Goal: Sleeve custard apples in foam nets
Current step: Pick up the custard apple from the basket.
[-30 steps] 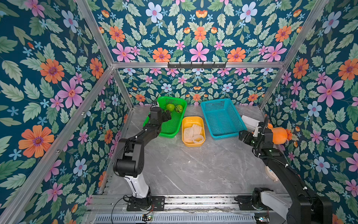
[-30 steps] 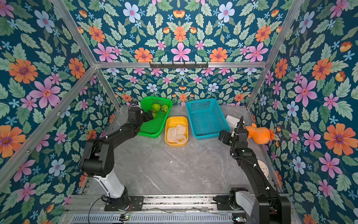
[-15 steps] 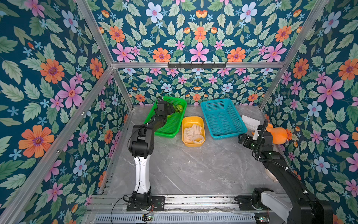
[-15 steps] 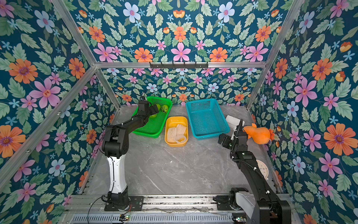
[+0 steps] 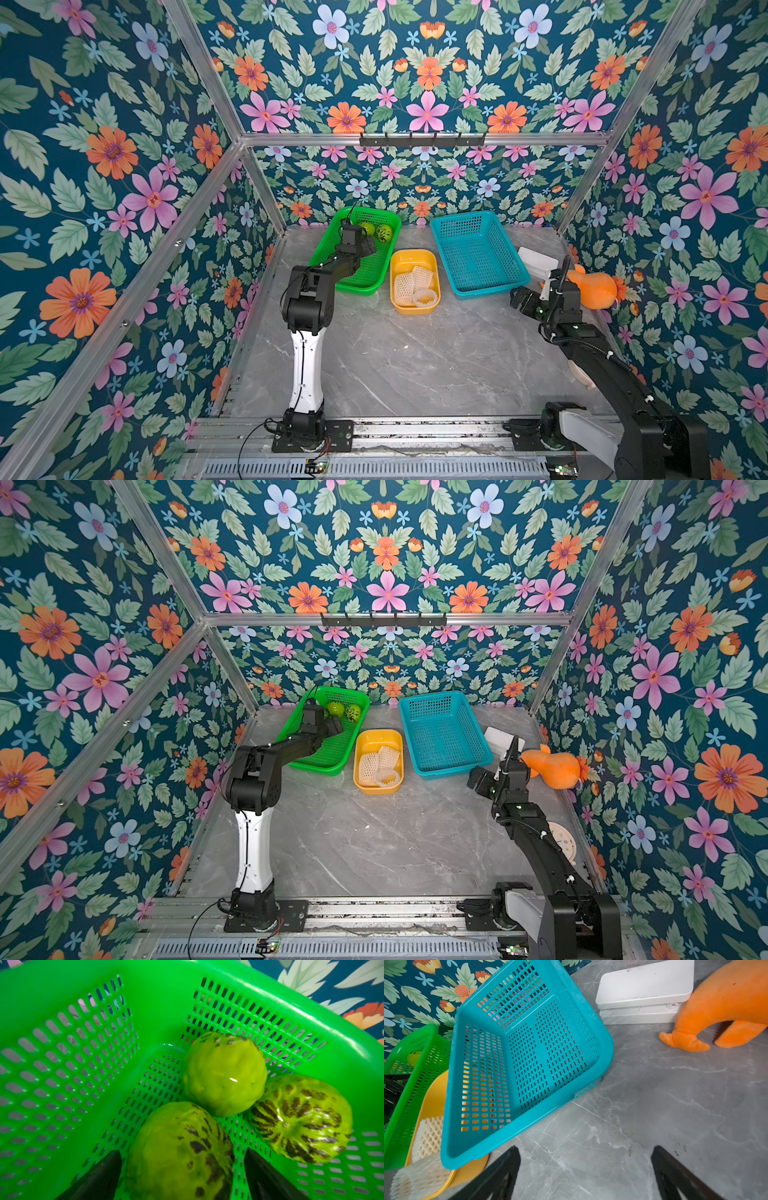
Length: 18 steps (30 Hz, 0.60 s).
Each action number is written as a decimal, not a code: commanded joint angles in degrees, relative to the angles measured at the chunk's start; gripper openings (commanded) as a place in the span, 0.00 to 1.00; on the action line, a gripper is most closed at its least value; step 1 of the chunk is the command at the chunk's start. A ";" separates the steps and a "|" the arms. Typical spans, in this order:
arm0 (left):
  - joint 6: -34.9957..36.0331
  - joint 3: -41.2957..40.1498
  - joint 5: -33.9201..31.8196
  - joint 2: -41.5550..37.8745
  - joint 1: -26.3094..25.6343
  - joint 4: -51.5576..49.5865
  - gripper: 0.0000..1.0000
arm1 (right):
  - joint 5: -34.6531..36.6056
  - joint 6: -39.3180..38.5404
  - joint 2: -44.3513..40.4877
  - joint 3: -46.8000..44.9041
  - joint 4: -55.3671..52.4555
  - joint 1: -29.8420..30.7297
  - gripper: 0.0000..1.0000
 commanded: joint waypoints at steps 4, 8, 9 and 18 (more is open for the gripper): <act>2.19 5.87 0.85 3.04 0.42 -2.15 0.89 | -2.77 1.37 2.16 0.56 2.91 0.04 0.99; 3.49 6.64 1.20 3.52 0.41 -3.29 0.84 | -3.04 2.46 3.53 0.88 3.00 0.03 0.99; 3.71 6.20 1.37 3.27 0.43 -3.10 0.80 | -2.43 3.17 3.56 0.65 3.61 -0.01 0.99; 4.46 3.38 2.14 1.56 0.41 -2.65 0.80 | -1.98 6.24 2.97 0.15 6.06 0.03 0.99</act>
